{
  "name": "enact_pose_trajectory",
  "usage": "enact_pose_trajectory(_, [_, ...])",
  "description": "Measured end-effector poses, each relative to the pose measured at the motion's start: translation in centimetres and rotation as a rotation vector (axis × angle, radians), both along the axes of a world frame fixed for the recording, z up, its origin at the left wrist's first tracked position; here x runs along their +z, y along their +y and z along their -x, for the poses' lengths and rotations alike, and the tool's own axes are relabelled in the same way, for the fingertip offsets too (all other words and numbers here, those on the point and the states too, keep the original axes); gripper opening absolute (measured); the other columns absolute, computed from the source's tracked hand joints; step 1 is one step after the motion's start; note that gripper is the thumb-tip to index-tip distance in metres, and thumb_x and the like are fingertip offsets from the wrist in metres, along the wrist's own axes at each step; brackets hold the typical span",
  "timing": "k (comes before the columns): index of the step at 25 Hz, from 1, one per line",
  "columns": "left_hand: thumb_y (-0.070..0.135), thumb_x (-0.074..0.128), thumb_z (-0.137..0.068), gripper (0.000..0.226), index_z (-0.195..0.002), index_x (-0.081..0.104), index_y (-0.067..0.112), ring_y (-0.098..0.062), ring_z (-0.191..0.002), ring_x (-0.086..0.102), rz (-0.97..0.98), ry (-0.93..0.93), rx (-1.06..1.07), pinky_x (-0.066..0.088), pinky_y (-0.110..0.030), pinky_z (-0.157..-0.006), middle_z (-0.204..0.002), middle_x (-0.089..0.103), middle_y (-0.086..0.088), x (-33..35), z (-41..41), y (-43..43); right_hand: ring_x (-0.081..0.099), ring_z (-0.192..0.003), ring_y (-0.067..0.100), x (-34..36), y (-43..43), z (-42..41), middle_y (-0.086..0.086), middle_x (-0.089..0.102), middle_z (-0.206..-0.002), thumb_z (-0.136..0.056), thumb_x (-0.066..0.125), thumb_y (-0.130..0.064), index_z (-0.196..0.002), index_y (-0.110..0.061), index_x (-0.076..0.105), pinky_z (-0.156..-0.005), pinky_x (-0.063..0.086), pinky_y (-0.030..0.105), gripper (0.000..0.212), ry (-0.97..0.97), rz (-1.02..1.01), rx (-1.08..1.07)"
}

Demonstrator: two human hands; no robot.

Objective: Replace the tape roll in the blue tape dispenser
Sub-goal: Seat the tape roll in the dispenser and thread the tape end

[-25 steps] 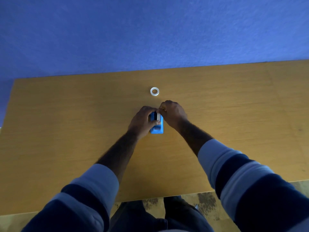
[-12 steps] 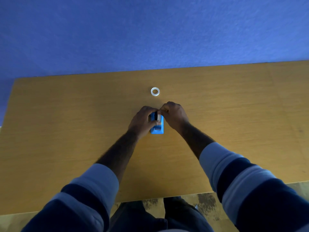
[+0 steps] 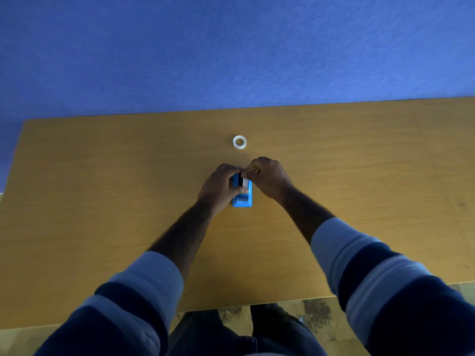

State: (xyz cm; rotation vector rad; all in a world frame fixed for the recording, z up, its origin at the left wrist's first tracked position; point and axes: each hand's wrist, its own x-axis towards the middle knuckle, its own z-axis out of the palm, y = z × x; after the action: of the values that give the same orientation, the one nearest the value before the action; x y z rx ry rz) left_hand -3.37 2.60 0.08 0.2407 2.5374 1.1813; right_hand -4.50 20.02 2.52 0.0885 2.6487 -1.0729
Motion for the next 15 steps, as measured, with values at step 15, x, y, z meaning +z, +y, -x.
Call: enact_pose_trajectory(15, [0.024,0.084,-0.075,0.051,-0.123,0.066,0.023,-0.014,-0.109,0.061,-0.006,-0.004,-0.003,0.052,-0.044,-0.098,-0.124,0.060,0.003,0.03,0.13,-0.22,0.067,-0.081,0.020,0.45,0.44,0.65,0.005,0.072,-0.085,-0.093,0.065,-0.020,-0.087,-0.008,0.074,-0.068,0.053,0.037,0.016,-0.070,0.144,-0.084])
